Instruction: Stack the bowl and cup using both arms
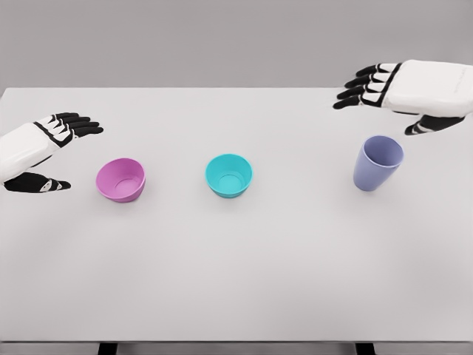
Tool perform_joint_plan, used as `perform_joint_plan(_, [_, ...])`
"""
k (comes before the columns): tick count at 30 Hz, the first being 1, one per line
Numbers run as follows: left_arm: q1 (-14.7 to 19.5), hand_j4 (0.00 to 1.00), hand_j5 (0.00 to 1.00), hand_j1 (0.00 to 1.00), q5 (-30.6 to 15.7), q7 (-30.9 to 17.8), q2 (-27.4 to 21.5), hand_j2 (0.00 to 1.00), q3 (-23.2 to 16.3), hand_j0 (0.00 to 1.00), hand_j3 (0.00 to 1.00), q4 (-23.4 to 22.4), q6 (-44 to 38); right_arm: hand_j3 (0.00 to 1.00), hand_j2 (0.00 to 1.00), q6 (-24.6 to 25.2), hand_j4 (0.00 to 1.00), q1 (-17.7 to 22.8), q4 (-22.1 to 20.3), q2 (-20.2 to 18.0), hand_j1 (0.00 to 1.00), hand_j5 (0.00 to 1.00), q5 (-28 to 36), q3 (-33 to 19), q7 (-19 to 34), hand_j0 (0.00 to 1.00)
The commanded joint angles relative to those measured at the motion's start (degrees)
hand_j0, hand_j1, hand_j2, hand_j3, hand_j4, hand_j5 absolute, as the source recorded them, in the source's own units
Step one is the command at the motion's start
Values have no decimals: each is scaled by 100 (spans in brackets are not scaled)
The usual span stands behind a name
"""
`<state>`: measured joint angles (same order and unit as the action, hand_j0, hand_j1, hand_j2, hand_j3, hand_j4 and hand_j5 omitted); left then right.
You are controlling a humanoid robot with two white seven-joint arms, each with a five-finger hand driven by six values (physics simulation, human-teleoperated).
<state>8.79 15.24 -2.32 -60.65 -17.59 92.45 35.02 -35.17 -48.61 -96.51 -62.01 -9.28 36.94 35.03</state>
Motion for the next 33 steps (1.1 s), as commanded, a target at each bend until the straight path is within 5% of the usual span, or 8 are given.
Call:
perform_joint_plan(1, [0,100,100,100,-39,3,-8,100,1,100,100,1,-2,100,100,17,100,9,-8,-57,100,100,23,-11,-3,100])
perform_joint_plan(9, [96,100,100,100,155,-145,151,100,-34,100,100,335,-2,100,100,17,100,53,-70,-57,100,100,23,-81,-3,100])
perform_joint_plan(13, [852,100,100,100,-513,-3176,185,100,-25,100,100,353,-2,100,100,17,100,115,-61,-426,100,100,23,-108,-3,100])
perform_joint_plan(15, [1169,100,100,100,-777,-3268,159,100,-86,100,100,362,-2,100,100,17,100,123,-78,-769,100,100,23,-143,-3,100])
perform_joint_plan(19, [1371,100,100,100,-856,-3268,211,100,-148,100,100,441,-2,100,100,17,100,404,-166,-628,100,100,470,-257,-3,100])
perform_joint_plan(26, [2496,100,100,100,-786,-3268,361,100,-1774,100,100,291,-1216,100,100,17,100,1099,616,-585,100,100,1148,-381,-3,100])
perform_joint_plan(28, [2514,100,100,100,-865,-3268,361,100,-1950,100,100,248,-1638,100,100,17,100,1529,739,-5,100,100,1113,-442,-3,100])
perform_joint_plan(33, [2514,98,98,98,-1269,-3268,326,98,-2011,98,98,309,-3149,100,100,17,100,2926,519,734,100,100,1148,-2594,-3,100])
